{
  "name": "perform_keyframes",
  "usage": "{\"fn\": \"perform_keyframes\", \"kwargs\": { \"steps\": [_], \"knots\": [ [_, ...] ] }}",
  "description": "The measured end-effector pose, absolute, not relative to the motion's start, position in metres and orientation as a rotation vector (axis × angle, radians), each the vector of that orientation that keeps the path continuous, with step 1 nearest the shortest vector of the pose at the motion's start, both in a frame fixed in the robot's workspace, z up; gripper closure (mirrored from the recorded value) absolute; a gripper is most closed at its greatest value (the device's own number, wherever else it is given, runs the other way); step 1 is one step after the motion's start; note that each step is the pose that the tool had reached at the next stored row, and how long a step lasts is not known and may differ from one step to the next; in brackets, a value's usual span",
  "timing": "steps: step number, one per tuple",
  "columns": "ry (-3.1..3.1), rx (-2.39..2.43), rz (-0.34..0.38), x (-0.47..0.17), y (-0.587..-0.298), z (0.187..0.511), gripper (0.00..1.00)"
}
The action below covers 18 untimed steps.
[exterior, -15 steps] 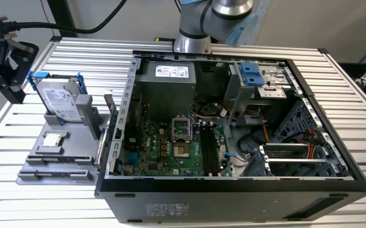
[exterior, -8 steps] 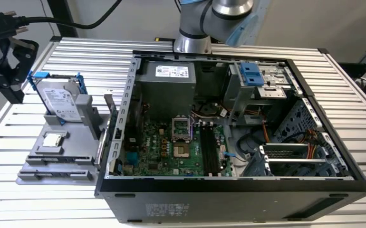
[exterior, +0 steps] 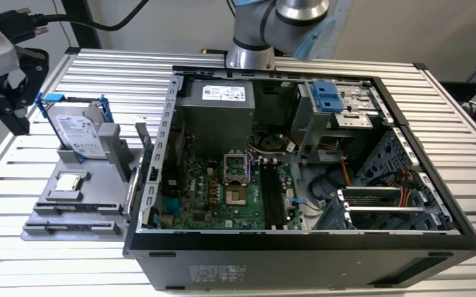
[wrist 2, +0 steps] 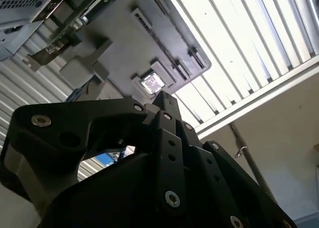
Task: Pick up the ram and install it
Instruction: 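Pick up the ram and move it above insertion slot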
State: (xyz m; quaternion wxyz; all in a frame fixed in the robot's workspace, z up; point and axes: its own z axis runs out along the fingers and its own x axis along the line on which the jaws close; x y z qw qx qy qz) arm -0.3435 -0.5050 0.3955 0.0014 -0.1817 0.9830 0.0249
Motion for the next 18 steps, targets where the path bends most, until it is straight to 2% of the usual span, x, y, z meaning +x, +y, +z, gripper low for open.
{"fn": "perform_keyframes", "kwargs": {
  "steps": [18],
  "knots": [
    [2.97,-1.034,0.078,-0.3436,-0.505,0.3955,1.0]
  ]
}}
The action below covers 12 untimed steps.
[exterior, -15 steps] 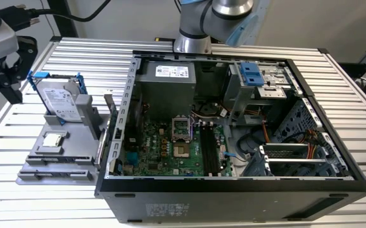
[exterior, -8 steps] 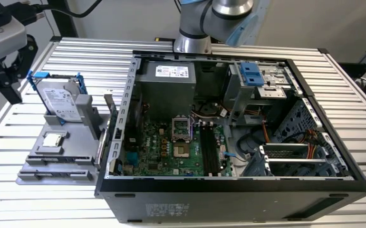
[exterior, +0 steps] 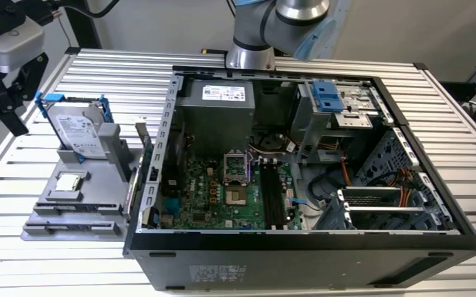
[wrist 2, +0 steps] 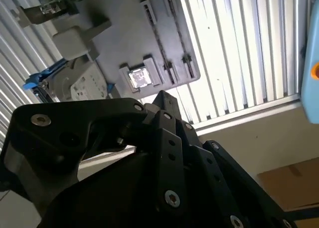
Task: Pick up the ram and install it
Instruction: 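Pick up the ram and move it above insertion slot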
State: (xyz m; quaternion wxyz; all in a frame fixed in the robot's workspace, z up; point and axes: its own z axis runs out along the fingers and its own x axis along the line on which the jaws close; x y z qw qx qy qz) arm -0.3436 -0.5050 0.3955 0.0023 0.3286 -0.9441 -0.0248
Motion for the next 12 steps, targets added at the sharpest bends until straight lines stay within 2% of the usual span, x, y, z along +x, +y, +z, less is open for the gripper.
{"fn": "perform_keyframes", "kwargs": {
  "steps": [12],
  "knots": [
    [-2.9,1.186,-0.077,-0.3435,-0.505,0.3955,1.0]
  ]
}}
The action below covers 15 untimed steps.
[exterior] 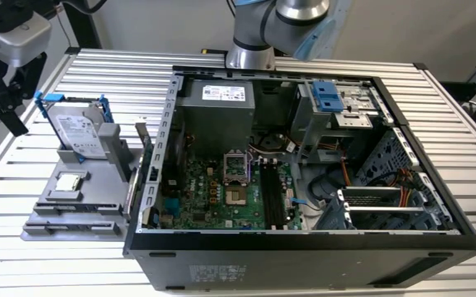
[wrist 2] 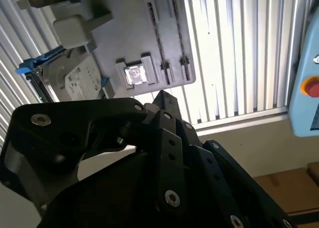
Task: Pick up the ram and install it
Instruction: 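Pick up the ram and move it above insertion slot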
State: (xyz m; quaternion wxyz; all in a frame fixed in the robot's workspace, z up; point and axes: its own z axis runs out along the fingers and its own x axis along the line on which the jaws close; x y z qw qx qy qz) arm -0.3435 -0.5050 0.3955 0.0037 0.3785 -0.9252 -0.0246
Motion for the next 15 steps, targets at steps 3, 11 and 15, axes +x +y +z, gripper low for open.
{"fn": "perform_keyframes", "kwargs": {
  "steps": [3,11,15],
  "knots": [
    [-2.886,1.22,-0.077,-0.3435,-0.505,0.3955,1.0],
    [-2.846,1.307,-0.076,-0.3435,-0.505,0.3955,1.0],
    [-2.826,1.347,-0.076,-0.3436,-0.505,0.3955,1.0]
  ]
}}
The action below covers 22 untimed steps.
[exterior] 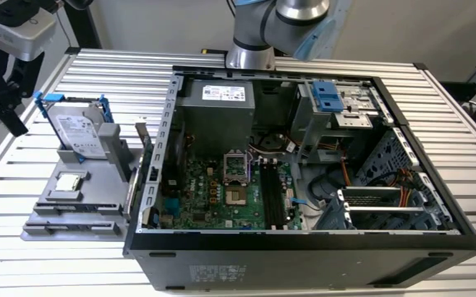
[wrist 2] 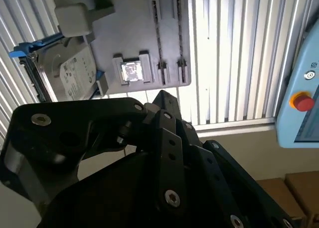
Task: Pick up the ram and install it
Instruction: 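Pick up the ram and move it above insertion slot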
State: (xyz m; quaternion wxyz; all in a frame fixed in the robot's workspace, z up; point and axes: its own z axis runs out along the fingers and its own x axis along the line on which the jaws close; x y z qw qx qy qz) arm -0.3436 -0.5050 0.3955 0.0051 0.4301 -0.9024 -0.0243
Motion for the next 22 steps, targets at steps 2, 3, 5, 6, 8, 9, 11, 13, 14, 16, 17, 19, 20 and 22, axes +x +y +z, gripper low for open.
{"fn": "perform_keyframes", "kwargs": {
  "steps": [2,3,5,6,8,9,11,13,14,16,17,19,20,22],
  "knots": [
    [-2.816,1.366,-0.076,-0.3435,-0.505,0.3955,1.0],
    [-2.811,1.377,-0.076,-0.3435,-0.505,0.3955,1.0],
    [-2.799,1.401,-0.076,-0.3435,-0.505,0.3955,1.0],
    [-2.792,1.413,-0.076,-0.3435,-0.505,0.3955,1.0],
    [-2.78,1.436,-0.076,-0.3435,-0.505,0.3955,1.0],
    [-2.774,1.448,-0.076,-0.3435,-0.505,0.3955,1.0],
    [-2.761,1.471,-0.075,-0.3435,-0.505,0.3955,1.0],
    [-2.748,1.494,-0.075,-0.3435,-0.505,0.3955,1.0],
    [-2.742,1.505,-0.075,-0.3435,-0.505,0.3955,1.0],
    [-2.73,1.526,-0.075,-0.3435,-0.505,0.3955,1.0],
    [-2.723,1.537,-0.075,-0.3435,-0.505,0.3955,1.0],
    [-2.711,1.557,-0.075,-0.3435,-0.505,0.3955,1.0],
    [-2.706,1.567,-0.075,-0.3435,-0.505,0.3955,1.0],
    [-2.694,1.587,-0.074,-0.3435,-0.505,0.3955,1.0]
  ]
}}
